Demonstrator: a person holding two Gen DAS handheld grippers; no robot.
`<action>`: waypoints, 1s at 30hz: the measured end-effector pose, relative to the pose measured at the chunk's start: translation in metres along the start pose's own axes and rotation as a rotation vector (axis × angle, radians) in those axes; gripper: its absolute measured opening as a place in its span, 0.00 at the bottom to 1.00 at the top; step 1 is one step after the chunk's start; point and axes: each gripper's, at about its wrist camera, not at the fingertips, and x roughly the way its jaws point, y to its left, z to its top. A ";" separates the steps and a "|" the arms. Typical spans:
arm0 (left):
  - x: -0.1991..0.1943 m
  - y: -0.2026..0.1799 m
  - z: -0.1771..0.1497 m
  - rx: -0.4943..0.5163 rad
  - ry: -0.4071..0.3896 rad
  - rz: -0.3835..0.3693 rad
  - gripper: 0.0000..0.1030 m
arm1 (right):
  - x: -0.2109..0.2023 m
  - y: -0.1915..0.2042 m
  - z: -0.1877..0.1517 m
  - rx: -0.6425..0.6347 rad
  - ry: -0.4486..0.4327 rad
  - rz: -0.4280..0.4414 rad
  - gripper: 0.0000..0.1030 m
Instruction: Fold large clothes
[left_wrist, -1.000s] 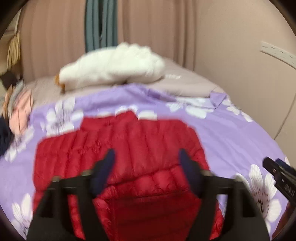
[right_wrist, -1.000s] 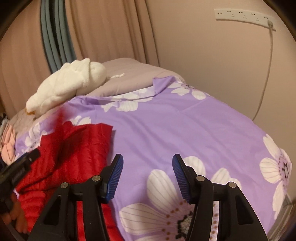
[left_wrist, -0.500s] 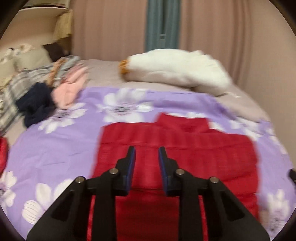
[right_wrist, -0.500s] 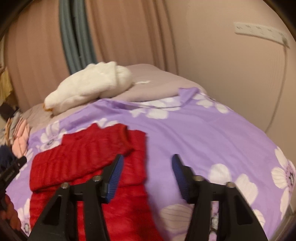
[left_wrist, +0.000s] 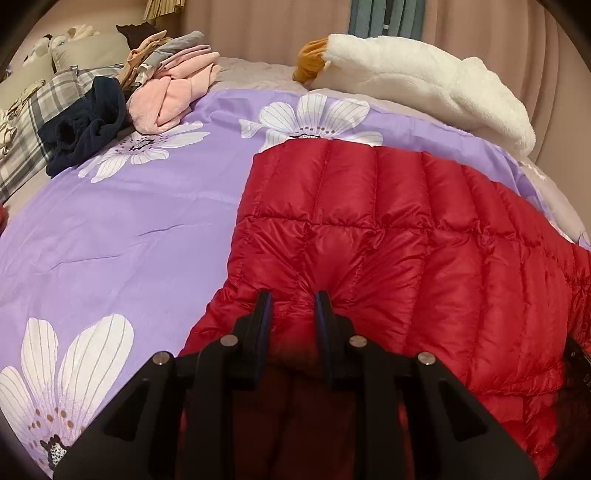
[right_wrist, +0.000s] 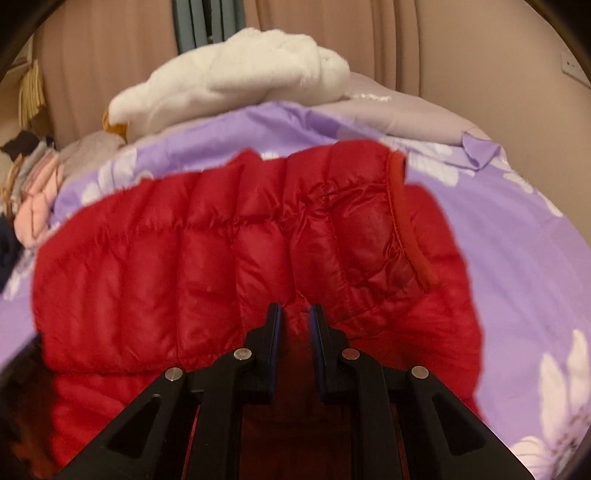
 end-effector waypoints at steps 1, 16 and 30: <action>-0.001 -0.002 0.000 0.005 -0.004 0.008 0.23 | -0.001 0.000 -0.001 0.000 -0.007 -0.002 0.17; -0.002 -0.005 -0.002 0.007 -0.005 0.015 0.23 | -0.003 -0.012 -0.003 0.068 -0.011 0.064 0.17; 0.000 -0.001 -0.001 -0.010 0.005 0.015 0.32 | -0.002 -0.017 -0.003 0.092 -0.008 0.092 0.17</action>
